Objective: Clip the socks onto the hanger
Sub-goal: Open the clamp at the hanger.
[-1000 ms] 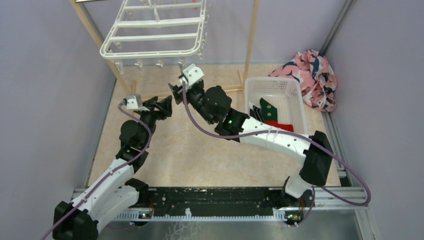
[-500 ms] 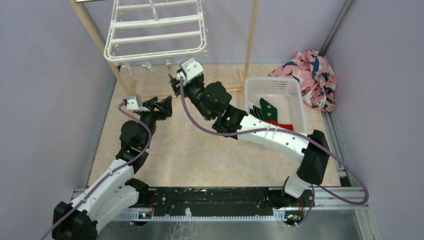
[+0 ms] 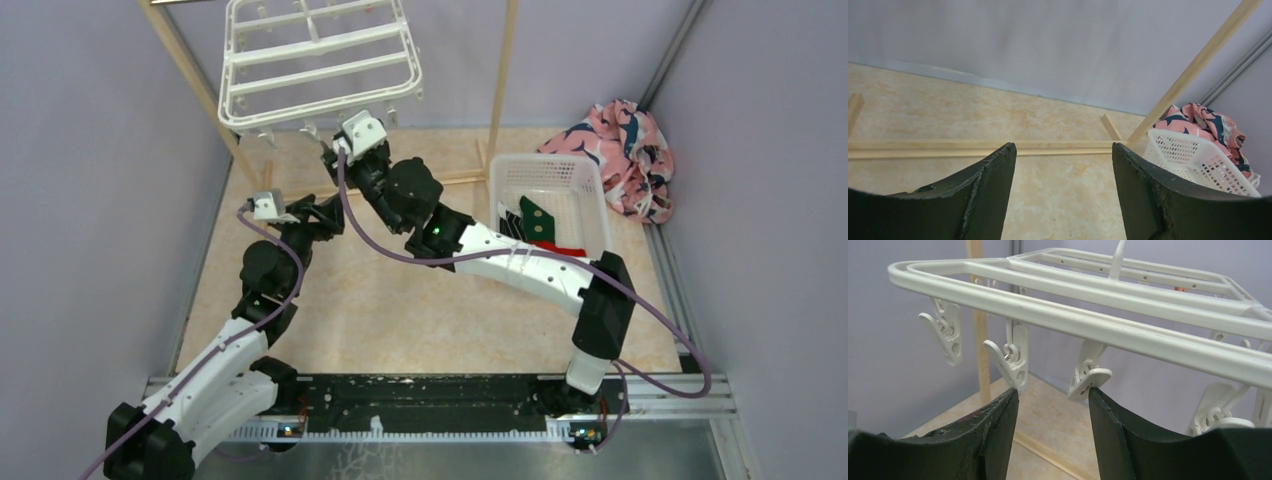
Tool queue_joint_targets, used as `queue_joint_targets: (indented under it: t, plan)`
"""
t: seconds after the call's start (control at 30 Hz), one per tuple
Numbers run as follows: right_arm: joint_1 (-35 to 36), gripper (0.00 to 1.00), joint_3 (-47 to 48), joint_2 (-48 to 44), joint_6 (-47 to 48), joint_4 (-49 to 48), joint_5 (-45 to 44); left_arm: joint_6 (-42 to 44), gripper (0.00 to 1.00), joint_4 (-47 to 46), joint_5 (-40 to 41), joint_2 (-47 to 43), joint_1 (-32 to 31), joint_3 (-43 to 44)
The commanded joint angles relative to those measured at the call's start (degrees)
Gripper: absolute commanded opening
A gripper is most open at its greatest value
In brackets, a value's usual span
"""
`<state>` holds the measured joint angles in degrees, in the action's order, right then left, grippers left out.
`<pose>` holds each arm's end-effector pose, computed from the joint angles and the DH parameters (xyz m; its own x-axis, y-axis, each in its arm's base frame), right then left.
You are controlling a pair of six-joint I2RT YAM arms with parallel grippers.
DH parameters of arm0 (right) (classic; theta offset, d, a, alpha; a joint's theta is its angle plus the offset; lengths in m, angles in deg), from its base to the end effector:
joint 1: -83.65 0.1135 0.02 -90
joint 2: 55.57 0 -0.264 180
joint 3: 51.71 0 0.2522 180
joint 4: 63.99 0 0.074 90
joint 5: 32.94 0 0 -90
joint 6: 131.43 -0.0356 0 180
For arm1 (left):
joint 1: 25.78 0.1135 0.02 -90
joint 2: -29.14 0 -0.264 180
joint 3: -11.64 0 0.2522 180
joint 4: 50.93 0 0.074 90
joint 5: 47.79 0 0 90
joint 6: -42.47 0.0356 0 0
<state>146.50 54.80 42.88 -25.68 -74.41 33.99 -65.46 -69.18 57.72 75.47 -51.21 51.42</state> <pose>0.1994 0.3582 0.4438 0.3154 0.0677 -0.9465 -0.5854 0.7989 -0.1379 0.1796 -0.0748 0.2977 0.1197 -0.3854 -0.9150 0.2251 0.9081 -0.3531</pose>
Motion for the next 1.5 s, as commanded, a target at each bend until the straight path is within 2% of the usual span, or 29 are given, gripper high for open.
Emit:
queue_joint_targets:
  t: [0.0,0.3,0.6,0.83,1.17,1.3,1.47]
  plan:
    - [0.3,0.53,3.1,1.0,2.3,-3.5,-4.3,0.9,0.76,-0.2,0.8,-1.1,-0.7,0.4]
    - [-1.6,0.49,1.9,0.5,2.3,-4.9,-5.6,1.1,0.76,-0.2,0.8,-0.9,-0.8,0.5]
    - [-3.7,0.27,-0.3,-0.9,0.7,-5.0,-5.3,0.6,0.77,-0.6,0.0,-0.1,-0.8,0.7]
    - [-5.3,0.0,-0.3,-1.8,-0.7,-3.7,-2.4,1.0,0.77,-0.5,0.6,-0.3,-0.9,0.6]
    - [-5.3,0.0,-9.1,-9.7,-4.2,-1.9,3.1,1.2,0.77,-0.7,-0.7,-0.1,-0.9,1.0]
    - [-5.3,0.0,-12.1,-13.3,-4.4,-0.2,5.5,2.1,0.76,-2.2,-7.7,0.2,-0.9,2.5]
    - [-6.0,0.0,-13.2,-15.9,-4.3,1.8,9.1,2.9,0.76,-6.4,-22.0,1.8,-0.9,6.8]
